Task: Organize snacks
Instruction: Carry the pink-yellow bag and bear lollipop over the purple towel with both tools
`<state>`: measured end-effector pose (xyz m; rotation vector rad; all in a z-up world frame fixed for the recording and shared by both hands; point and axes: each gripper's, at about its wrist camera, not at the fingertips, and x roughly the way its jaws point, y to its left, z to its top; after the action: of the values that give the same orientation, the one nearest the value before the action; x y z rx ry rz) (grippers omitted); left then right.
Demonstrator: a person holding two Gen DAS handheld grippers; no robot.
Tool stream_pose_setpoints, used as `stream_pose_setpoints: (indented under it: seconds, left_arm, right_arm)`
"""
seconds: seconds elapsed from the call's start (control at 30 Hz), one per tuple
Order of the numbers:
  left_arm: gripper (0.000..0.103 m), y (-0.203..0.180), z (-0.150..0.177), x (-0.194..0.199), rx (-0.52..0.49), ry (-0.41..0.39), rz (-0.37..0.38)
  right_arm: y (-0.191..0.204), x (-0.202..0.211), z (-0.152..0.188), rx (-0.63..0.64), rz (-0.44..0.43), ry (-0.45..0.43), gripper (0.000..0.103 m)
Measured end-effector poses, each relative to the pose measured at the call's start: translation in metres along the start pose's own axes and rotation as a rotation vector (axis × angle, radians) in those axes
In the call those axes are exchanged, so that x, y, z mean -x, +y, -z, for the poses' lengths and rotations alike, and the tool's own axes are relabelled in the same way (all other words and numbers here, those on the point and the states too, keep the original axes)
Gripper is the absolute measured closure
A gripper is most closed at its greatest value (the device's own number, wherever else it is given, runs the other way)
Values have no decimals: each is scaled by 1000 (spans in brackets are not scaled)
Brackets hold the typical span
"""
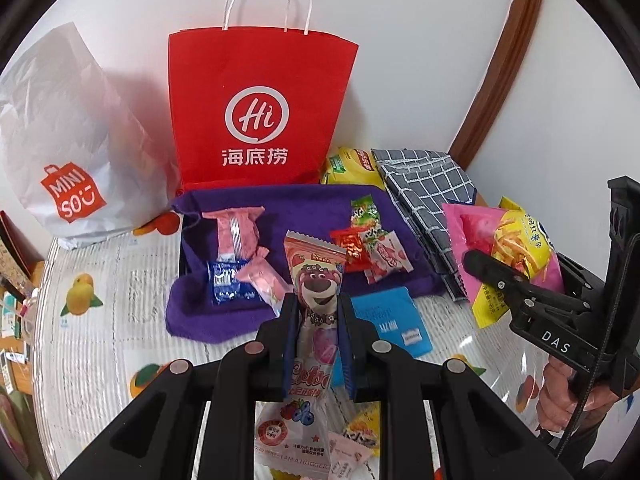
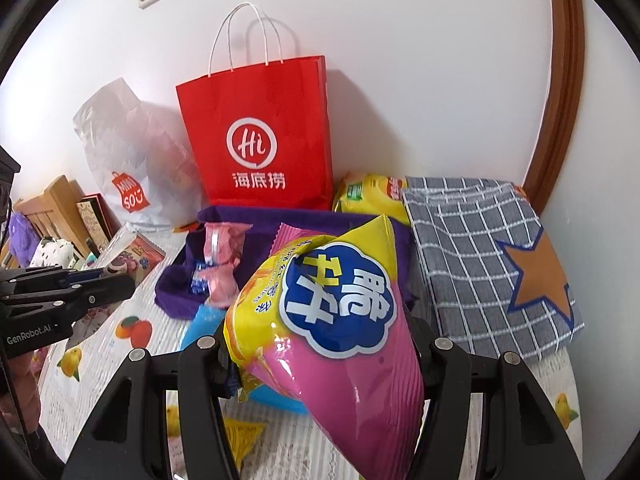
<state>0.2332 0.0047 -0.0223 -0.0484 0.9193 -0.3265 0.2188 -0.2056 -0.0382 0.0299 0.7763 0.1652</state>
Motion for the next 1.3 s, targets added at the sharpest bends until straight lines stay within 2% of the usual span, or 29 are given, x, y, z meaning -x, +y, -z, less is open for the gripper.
stream_pose_setpoints:
  seconds: [0.7,0.83,1.1,1.3]
  left_arm:
    - [85,29,-64,-56,26,15,-5]
    - [85,36,-66,-71,18,14,-42]
    - [85,51,-62,-112,25,81,-41]
    - [85,66,-60,-128,64,115,-48]
  right_arm:
    - [-15,-72,-59,-11,49,17,44]
    - [-15,-91,-65,2,48,33,44]
    - [-15,-135,-65,10,6,89,44]
    - [-18,-161,-53,39,24,151,44]
